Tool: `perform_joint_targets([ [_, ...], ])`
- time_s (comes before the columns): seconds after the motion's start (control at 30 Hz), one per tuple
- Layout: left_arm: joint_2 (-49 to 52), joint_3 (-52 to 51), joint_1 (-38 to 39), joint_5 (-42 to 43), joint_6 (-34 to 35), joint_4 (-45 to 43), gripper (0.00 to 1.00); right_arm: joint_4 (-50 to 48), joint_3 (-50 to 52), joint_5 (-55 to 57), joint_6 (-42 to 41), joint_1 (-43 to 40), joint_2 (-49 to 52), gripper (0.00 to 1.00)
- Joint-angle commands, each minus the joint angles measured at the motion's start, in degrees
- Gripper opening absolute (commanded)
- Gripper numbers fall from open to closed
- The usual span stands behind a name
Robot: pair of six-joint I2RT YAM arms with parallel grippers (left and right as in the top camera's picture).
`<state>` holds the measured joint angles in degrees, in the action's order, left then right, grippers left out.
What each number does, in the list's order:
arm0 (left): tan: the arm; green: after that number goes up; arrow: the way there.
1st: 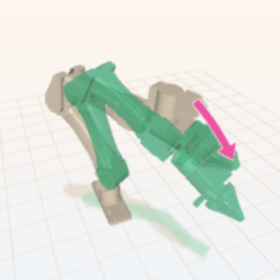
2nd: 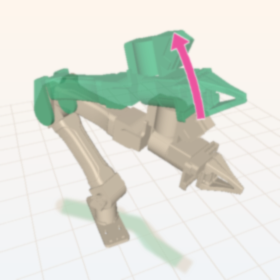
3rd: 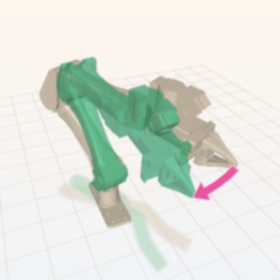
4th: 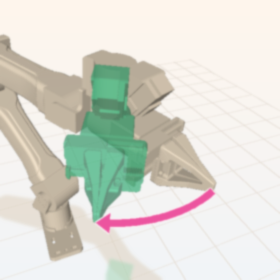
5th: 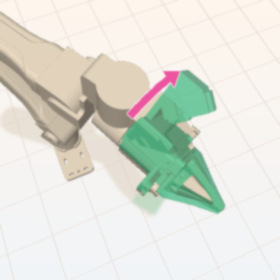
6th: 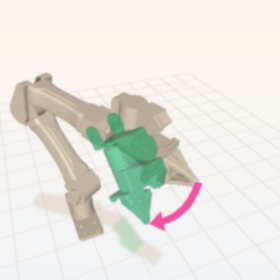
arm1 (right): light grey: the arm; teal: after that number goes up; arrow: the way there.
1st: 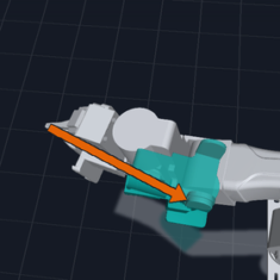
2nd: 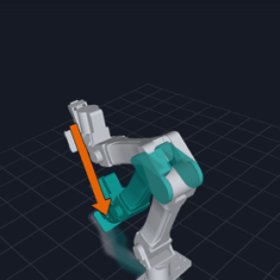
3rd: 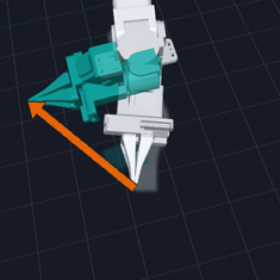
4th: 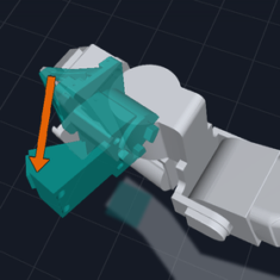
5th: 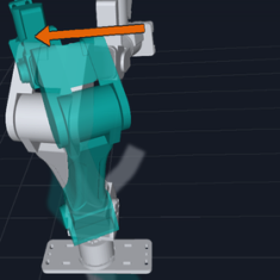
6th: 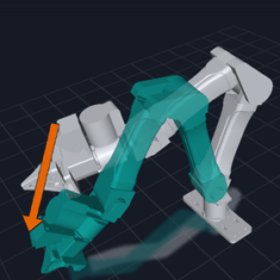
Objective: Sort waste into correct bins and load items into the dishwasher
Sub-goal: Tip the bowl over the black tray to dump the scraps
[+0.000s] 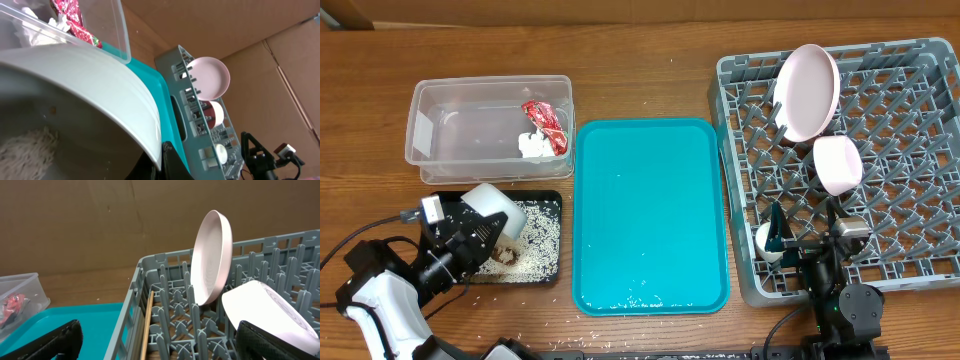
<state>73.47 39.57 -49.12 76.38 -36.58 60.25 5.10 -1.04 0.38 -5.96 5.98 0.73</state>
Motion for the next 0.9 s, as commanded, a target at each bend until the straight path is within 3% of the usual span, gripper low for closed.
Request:
perform_joint_targets([
  [0.0,0.3,-0.2,-0.2,1.2,0.5,2.1,0.04,-0.4,0.6,-0.1,0.2,-0.2,-0.5,1.0],
  [0.07,0.3,-0.2,-0.3,1.0,-1.5,2.1,0.04,-0.4,0.6,-0.1,0.2,-0.2,-0.5,1.0],
  [0.13,0.3,-0.2,-0.4,5.2,1.0,3.2,0.04,-0.4,0.6,-0.1,0.2,-0.2,-0.5,1.0],
  [0.2,0.3,-0.2,-0.4,7.9,-4.1,-0.1,0.04,-0.4,0.6,-0.1,0.2,-0.2,-0.5,1.0],
  [0.23,0.3,-0.2,-0.5,6.7,-3.0,-3.5,0.04,-0.4,0.6,-0.1,0.2,-0.2,-0.5,1.0],
  [0.3,0.3,-0.2,-0.4,5.8,9.9,-6.6,0.04,-0.4,0.6,-0.1,0.2,-0.2,-0.5,1.0],
  [0.33,0.3,-0.2,0.1,6.5,10.7,-5.0,0.04,-0.4,0.6,-0.1,0.2,-0.2,-0.5,1.0],
  [0.4,0.3,-0.2,0.9,4.2,4.5,-5.5,0.04,-0.4,0.6,-0.1,0.2,-0.2,-0.5,1.0],
  [0.47,0.3,-0.2,0.8,3.4,12.4,-7.6,0.04,-0.4,0.6,-0.1,0.2,-0.2,-0.5,1.0],
  [0.53,0.3,-0.2,2.0,8.7,10.3,-6.2,0.04,-0.4,0.6,0.0,0.2,-0.2,-0.5,1.0],
  [0.6,0.2,-0.1,3.6,8.6,9.3,-6.6,0.04,-0.4,0.6,-0.1,0.2,-0.2,-0.5,1.0],
  [0.73,0.2,0.0,10.5,10.2,9.8,-6.1,0.04,-0.4,0.6,-0.1,0.2,-0.2,-0.5,1.0],
  [0.87,0.2,1.0,23.8,10.0,10.6,-9.7,0.04,-0.4,0.6,-0.1,0.2,-0.2,-0.5,1.0],
])
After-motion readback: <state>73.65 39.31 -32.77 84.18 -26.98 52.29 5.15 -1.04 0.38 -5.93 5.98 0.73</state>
